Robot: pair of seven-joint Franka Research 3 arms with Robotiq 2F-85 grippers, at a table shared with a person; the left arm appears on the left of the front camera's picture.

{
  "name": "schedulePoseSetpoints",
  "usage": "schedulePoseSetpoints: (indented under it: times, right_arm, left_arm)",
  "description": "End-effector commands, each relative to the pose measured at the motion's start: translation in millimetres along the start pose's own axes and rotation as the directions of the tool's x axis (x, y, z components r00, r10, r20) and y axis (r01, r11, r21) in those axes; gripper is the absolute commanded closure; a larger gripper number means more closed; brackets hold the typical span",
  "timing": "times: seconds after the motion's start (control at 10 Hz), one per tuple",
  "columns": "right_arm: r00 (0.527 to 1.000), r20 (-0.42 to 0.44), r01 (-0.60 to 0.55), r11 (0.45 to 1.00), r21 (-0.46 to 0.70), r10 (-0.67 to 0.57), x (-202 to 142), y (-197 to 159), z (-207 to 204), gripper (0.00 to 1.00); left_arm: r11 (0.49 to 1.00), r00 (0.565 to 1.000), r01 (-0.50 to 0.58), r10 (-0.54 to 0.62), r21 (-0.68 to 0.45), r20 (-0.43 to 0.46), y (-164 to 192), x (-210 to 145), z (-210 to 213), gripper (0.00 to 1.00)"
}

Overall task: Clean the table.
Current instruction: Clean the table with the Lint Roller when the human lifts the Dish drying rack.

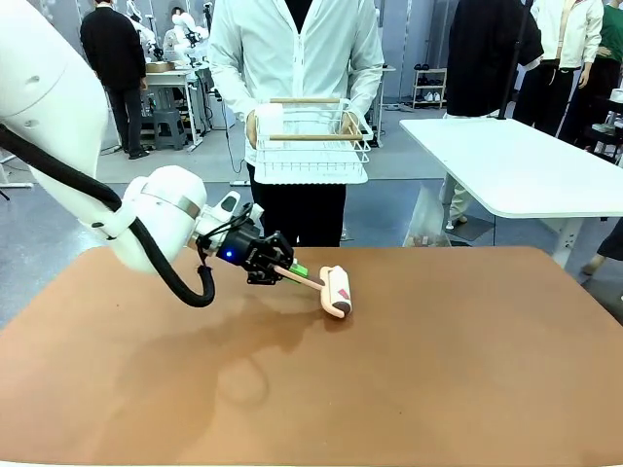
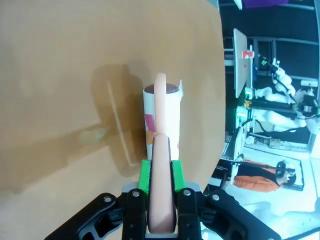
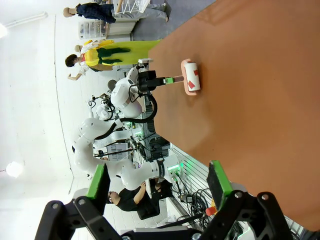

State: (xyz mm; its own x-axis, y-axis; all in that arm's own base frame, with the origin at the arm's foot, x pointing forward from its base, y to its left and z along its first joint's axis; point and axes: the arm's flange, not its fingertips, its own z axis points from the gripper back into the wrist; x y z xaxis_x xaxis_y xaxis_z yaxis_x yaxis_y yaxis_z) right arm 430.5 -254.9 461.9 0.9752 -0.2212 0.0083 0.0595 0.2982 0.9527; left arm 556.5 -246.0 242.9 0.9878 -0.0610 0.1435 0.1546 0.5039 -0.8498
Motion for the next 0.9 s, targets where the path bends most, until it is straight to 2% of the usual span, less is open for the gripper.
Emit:
schedulePoseSetpoints:
  times: [0.0, 0.3, 0.6, 0.7, 0.8]
  right_arm:
    - [1.0, 0.001, -0.001, 1.0, 0.003, 0.001, -3, 3, 0, 0.0]
    - [1.0, 0.001, -0.001, 1.0, 0.003, 0.001, -3, 3, 0, 0.0]
    - [1.0, 0.001, -0.001, 1.0, 0.003, 0.001, -3, 3, 0, 0.0]
    - [1.0, 0.001, -0.001, 1.0, 0.003, 0.001, -3, 3, 0, 0.0]
    - [1.0, 0.001, -0.001, 1.0, 0.003, 0.001, -3, 3, 0, 0.0]
  left_arm:
    - [0.998, 0.996, 0.066, -0.065, 0.018, -0.054, -7, -19, -20, 0.81]
    - [0.999, 0.997, 0.051, -0.051, 0.003, -0.053, -40, -18, -11, 0.81]
    - [0.999, 1.0, 0.018, -0.018, -0.03, -0.001, -82, -8, 34, 0.81]
    - [0.999, 0.999, -0.033, 0.032, -0.023, -0.016, -95, -10, 49, 0.81]
    - [0.998, 0.999, -0.045, 0.046, 0.037, -0.024, -104, -11, 62, 0.81]
